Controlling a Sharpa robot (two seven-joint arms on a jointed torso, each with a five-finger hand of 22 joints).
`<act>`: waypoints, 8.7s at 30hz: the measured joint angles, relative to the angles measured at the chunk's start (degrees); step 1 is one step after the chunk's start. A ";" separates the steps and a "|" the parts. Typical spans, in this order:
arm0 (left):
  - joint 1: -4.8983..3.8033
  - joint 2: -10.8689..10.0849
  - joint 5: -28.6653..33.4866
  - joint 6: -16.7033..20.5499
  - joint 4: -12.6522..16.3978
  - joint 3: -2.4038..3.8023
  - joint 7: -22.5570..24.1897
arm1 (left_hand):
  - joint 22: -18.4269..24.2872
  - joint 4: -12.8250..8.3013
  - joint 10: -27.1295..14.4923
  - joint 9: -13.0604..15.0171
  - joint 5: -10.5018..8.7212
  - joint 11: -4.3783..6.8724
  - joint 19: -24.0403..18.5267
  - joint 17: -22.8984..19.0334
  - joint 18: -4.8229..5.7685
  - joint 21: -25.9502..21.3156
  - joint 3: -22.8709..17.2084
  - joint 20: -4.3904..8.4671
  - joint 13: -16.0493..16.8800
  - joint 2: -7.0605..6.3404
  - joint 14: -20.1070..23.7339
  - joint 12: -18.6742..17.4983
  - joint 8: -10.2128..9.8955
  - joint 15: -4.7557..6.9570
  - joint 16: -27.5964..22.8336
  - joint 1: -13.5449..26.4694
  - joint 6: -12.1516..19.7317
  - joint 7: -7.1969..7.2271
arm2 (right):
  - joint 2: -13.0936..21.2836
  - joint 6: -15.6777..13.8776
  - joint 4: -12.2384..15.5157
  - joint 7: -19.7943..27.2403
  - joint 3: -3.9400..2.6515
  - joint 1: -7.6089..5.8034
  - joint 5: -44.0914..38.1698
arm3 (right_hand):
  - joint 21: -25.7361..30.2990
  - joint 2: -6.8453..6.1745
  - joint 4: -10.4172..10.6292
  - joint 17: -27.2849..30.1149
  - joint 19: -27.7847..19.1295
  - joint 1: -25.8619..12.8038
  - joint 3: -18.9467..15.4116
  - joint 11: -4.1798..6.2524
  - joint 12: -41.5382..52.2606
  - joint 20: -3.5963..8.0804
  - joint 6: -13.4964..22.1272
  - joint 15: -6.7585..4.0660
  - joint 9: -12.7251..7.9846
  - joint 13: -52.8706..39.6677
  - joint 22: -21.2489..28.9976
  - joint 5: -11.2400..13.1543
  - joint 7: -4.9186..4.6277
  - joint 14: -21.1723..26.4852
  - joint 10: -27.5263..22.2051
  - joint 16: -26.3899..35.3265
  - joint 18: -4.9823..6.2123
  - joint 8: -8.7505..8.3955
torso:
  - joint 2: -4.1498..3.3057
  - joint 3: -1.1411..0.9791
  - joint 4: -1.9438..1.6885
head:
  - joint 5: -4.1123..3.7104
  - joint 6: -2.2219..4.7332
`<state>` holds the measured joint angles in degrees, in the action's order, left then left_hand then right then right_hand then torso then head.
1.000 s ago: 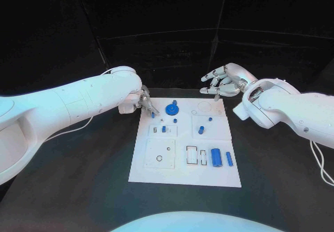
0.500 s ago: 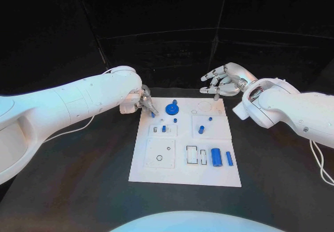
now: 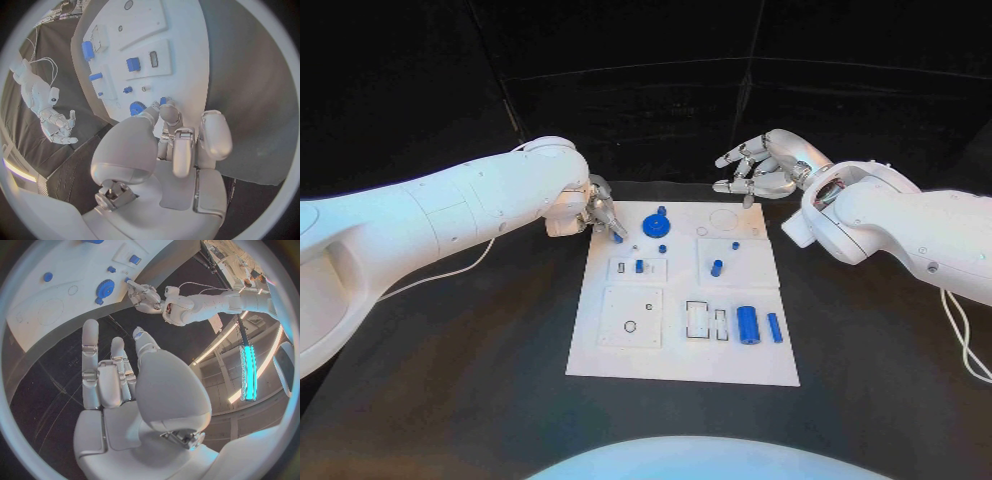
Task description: Assemble the parts on the task board
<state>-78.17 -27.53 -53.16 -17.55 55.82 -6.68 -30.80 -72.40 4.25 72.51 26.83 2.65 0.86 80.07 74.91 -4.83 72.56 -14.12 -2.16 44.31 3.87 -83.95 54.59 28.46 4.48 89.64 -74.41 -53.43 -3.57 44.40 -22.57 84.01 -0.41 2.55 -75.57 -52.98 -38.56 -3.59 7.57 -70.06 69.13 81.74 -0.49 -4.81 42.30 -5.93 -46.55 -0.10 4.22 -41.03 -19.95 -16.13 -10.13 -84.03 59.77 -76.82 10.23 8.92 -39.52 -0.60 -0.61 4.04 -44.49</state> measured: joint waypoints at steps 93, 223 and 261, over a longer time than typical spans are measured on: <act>2.52 -14.52 -0.75 14.88 24.66 -2.55 1.46 | -1.17 -4.25 1.80 1.91 6.16 0.22 0.37 0.00 0.00 -0.20 -17.49 -0.03 -2.36 -6.96 0.00 -0.90 4.61 -0.41 0.00 9.38 -0.13 0.07 | -0.42 -0.06 -1.20 1.75 0.01 0.01 1.57 | 12.62 -0.09 2.52 2.99 -2.58 2.03 0.96 -1.34 -8.83 -1.34 0.72 1.43 0.12 13.87 7.29 -0.27 -0.73 2.06 -5.03 2.34 0.01 3.29 | -0.07 0.01 0.07 | 0.81 -0.10; 2.47 -12.33 -1.93 11.44 22.73 -2.72 -1.40 | -2.54 0.44 4.48 -0.88 6.04 1.50 1.85 0.00 0.00 1.04 -4.10 1.03 -0.72 -8.79 0.00 1.33 4.63 0.42 0.00 18.40 -5.44 2.15 | -0.36 0.00 -1.25 1.82 0.01 0.00 2.03 | 14.61 -0.31 2.81 3.67 -1.74 2.25 0.66 -1.34 -8.86 -1.74 1.13 1.63 0.05 15.92 8.59 -0.27 -1.13 2.25 -5.02 2.36 0.00 3.71 | -0.03 0.01 0.08 | 0.70 -0.11; 1.57 -12.82 -2.05 11.38 24.01 -2.68 -2.18 | -2.52 1.59 4.68 -1.27 6.04 1.71 1.86 0.00 0.00 1.20 -1.21 1.03 -0.46 -8.78 0.00 1.56 4.63 0.42 0.00 18.40 -5.64 2.36 | -0.74 0.02 -1.59 1.81 0.01 0.01 2.05 | 14.88 -0.31 2.81 3.67 -1.54 2.25 0.66 -1.34 -8.86 -1.54 1.13 1.63 0.06 16.29 8.84 -0.27 -1.13 2.25 -5.02 2.39 0.00 3.71 | -0.04 0.01 0.03 | 0.75 -0.31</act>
<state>-76.60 -40.35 -55.20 -6.18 79.83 -9.37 -32.98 -74.92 5.85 77.19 25.56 8.68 2.57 81.93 74.90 -4.83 73.77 -15.33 -1.13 43.85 -4.91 -83.95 56.15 33.09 4.90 89.64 -56.01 -59.07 -1.22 43.66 -22.55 82.41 1.40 2.56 -75.57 -50.94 -23.68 -3.90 10.38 -66.39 67.59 83.99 0.17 -6.14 33.44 -7.46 -45.42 1.53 4.27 -24.74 -11.11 -16.40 -11.26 -81.78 54.76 -74.44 10.23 12.63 -39.56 -0.59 -0.58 4.78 -44.80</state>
